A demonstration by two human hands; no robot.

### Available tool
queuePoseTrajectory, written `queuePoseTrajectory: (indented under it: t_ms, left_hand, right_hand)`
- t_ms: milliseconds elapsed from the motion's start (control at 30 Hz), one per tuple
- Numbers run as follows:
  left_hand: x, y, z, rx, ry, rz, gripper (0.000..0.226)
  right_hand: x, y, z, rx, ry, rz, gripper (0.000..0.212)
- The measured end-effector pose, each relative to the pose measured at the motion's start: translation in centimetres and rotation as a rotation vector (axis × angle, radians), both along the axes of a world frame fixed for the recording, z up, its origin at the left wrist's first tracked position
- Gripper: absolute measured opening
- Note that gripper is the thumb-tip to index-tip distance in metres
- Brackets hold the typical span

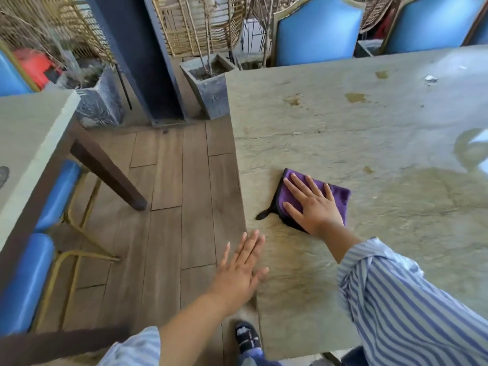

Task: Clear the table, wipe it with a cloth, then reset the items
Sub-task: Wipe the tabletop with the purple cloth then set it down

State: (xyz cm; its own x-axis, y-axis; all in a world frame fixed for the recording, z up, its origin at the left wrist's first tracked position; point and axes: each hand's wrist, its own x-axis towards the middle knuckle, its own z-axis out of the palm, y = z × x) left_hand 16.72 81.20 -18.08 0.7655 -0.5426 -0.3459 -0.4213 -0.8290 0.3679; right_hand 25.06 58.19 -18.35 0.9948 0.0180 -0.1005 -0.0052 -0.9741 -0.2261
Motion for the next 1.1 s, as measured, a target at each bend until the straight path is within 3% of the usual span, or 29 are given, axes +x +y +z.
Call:
queuePoseTrajectory:
  t_ms: [233,400,533,600,667,800,900,1100]
  left_hand:
    - [2.4,2.4,0.8,0.158,-0.036,-0.309,0.063]
    - [4.5,5.7,2.4,0.164,-0.035,-0.454,0.06]
    - [5.2,9.1,2.8,0.172,-0.062,-0.535,0.092]
    - [5.8,10.4,2.8,0.196,-0.093,-0.59,0.089]
    - [6.7,11.1,2.9,0.203,-0.101,-0.594,0.078]
    - [9.3,9.9,2.6,0.158,-0.1,-0.542,0.092]
    - [12.0,7.3,2.3,0.092,-0.122,-0.534,0.09]
    - [18.6,-0.2,1.6,0.023,-0.153,-0.534,0.081]
  right_hand:
    - [-5.2,3.6,0.6,0.035,0.044,-0.257,0.061]
    - [-12.4,8.6,0.5,0.048,0.034,-0.486,0.062]
    - [-15.4,12.0,0.2,0.048,0.026,-0.61,0.061]
    - [-16.2,13.3,0.1,0.043,0.019,-0.647,0.061]
    - [-16.7,14.5,0.1,0.04,0.021,-0.671,0.061]
    - [-16.9,15.3,0.2,0.047,0.024,-0.734,0.062]
    - [-16.2,14.8,0.3,0.056,0.017,-0.783,0.063]
    - [-10.8,8.0,0.3,0.078,0.006,-0.952,0.064]
